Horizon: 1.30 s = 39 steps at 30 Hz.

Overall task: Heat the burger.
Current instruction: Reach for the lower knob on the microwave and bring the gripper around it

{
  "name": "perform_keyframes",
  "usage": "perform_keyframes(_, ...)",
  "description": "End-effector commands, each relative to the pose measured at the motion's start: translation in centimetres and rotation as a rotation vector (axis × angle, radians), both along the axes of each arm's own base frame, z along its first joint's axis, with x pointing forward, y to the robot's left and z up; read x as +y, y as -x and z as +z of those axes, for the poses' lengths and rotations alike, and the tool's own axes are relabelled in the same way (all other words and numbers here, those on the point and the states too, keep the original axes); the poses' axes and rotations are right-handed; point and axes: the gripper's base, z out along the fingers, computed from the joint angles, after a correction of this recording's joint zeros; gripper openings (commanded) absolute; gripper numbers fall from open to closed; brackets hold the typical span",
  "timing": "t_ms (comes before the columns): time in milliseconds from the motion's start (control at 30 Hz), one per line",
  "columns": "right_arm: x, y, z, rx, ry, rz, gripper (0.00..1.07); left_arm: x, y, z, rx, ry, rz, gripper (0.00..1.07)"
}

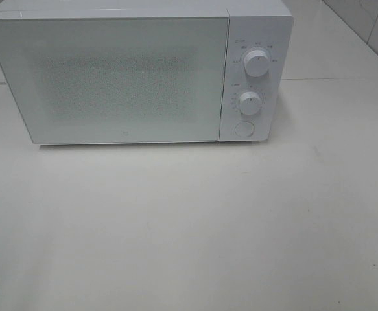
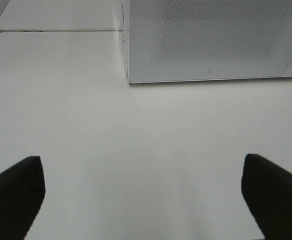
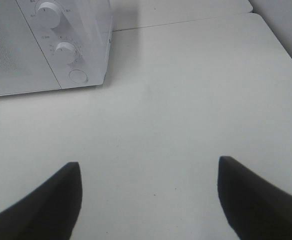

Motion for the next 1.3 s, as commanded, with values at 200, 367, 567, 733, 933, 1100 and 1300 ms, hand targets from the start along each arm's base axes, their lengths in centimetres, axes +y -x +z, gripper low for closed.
perform_keyframes(200, 0.0, 0.2, 0.1, -0.022, -0.002, -0.002, 0.71, 0.0, 0.3, 0.0, -0.03, 0.002, 0.001, 1.0)
perform_keyframes(367, 0.0, 0.2, 0.1, -0.022, -0.002, -0.002, 0.71, 0.0, 0.3, 0.0, -0.03, 0.002, 0.001, 1.0)
perform_keyframes(567, 0.0, 0.2, 0.1, -0.022, -0.002, -0.002, 0.71, 0.0, 0.3, 0.0, -0.03, 0.002, 0.001, 1.0)
perform_keyframes(733, 0.0, 0.2, 0.1, -0.022, -0.005, -0.003, 0.71, 0.0, 0.3, 0.0, -0.03, 0.002, 0.001, 1.0)
perform_keyframes(933, 0.0, 0.2, 0.9, -0.046, -0.006, -0.004, 0.71, 0.0, 0.3, 0.0, -0.03, 0.002, 0.001, 1.0)
perform_keyframes(1100, 0.0, -1.0, 2.2, -0.096, 0.004, -0.007, 0.71, 0.0, 0.3, 0.0, -0.03, 0.002, 0.001, 1.0)
perform_keyframes(1300, -0.1, -2.3, 3.1, -0.149, 0.038, -0.022, 0.71, 0.0, 0.3, 0.0, -0.03, 0.002, 0.001, 1.0)
